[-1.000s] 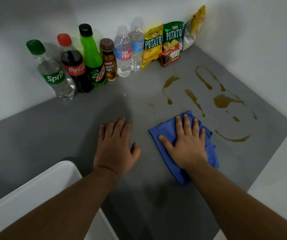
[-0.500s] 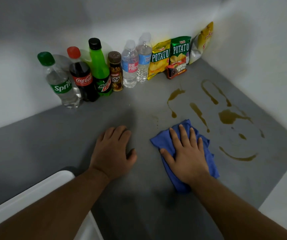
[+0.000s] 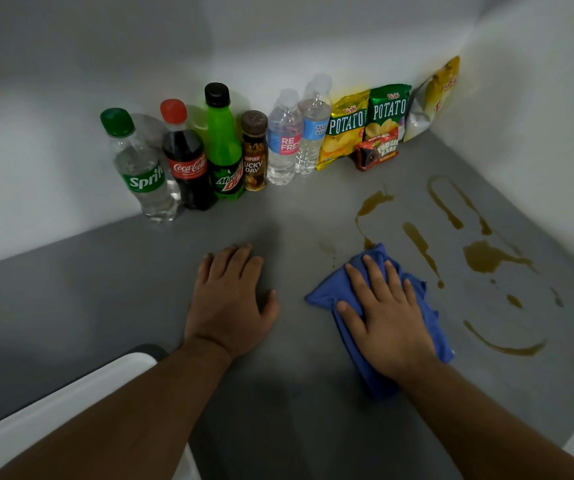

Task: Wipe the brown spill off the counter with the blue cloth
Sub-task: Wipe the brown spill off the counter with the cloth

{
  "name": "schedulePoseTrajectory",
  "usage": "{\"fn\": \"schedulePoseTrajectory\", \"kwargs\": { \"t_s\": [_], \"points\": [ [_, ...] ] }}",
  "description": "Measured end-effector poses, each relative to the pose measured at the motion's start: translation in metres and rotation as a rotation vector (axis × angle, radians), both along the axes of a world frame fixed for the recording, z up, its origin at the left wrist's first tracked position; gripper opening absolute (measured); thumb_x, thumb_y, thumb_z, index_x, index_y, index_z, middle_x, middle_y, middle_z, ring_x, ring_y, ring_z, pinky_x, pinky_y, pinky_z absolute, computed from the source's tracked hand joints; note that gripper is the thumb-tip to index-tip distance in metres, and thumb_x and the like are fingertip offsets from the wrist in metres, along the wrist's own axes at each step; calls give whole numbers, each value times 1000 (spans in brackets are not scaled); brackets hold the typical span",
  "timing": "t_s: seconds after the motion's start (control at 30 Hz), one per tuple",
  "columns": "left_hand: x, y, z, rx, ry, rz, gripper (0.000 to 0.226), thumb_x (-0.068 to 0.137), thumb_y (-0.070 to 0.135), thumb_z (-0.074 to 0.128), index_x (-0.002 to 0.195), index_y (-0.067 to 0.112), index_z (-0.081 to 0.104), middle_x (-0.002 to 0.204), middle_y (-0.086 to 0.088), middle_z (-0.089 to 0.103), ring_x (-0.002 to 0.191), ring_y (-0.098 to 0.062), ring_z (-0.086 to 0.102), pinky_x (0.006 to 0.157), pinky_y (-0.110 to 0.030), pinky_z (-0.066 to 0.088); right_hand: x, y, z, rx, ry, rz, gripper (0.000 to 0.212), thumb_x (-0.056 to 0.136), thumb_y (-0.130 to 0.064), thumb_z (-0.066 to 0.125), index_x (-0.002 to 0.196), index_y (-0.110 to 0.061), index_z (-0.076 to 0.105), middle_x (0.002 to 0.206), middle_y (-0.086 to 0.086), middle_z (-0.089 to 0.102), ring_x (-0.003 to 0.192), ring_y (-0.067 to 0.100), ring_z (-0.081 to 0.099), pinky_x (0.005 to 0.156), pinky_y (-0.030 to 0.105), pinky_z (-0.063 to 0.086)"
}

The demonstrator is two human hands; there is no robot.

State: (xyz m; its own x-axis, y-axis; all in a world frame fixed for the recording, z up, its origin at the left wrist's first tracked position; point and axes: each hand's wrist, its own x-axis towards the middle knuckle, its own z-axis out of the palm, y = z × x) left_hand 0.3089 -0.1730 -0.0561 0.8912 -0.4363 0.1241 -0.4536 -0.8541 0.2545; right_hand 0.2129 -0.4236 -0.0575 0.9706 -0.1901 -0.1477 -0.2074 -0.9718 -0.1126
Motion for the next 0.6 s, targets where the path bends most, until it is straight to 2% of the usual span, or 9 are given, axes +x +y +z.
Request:
{"fn": "schedulePoseTrajectory", "kwargs": {
  "t_s": [0.1, 0.2, 0.33, 0.47, 0.6],
  "points": [
    [0, -1, -1, -13, -16, 4, 58, 88, 46, 55, 133, 10, 62, 146, -14, 58, 135, -35, 53, 118, -59, 37, 31, 31, -1, 9, 5, -9, 71, 100, -68, 2, 164, -37, -4, 173, -3, -13, 158, 26, -18, 128, 51, -5],
    [1, 0, -1, -34, -27, 5, 57, 87, 45, 54, 131, 10, 64, 144, -13, 60, 133, -36, 55, 116, -59, 39, 29, 50, -4, 32, -4, 160, 68, 104, -65, 5, 165, -36, -1, 173, -8, -13, 156, 20, -24, 129, 49, -5],
    [1, 0, -2, -35, -35, 4, 57, 86, 44, 52, 130, 9, 64, 143, -14, 60, 132, -37, 56, 114, -60, 40, 0, 24, -5, 71, -39, 344, 65, 106, -66, 15, 165, -38, 8, 173, -15, -5, 159, 14, -15, 129, 49, 4],
    [1, -1, -1, -22, -33, 6, 56, 86, 42, 52, 129, 9, 64, 143, -14, 60, 130, -38, 56, 114, -59, 40, 6, -8, -1, 49, -4, 208, 71, 101, -75, 15, 164, -43, 2, 172, -17, -8, 159, 15, -14, 129, 51, 5],
    [1, -1, -1, -9, -16, 8, 56, 86, 41, 56, 133, 10, 61, 146, -13, 57, 134, -37, 52, 116, -59, 37, 54, 13, -1, 3, -3, 47, 80, 96, -79, 8, 164, -39, 1, 174, -8, -4, 159, 27, -10, 128, 54, 0]
  ]
}}
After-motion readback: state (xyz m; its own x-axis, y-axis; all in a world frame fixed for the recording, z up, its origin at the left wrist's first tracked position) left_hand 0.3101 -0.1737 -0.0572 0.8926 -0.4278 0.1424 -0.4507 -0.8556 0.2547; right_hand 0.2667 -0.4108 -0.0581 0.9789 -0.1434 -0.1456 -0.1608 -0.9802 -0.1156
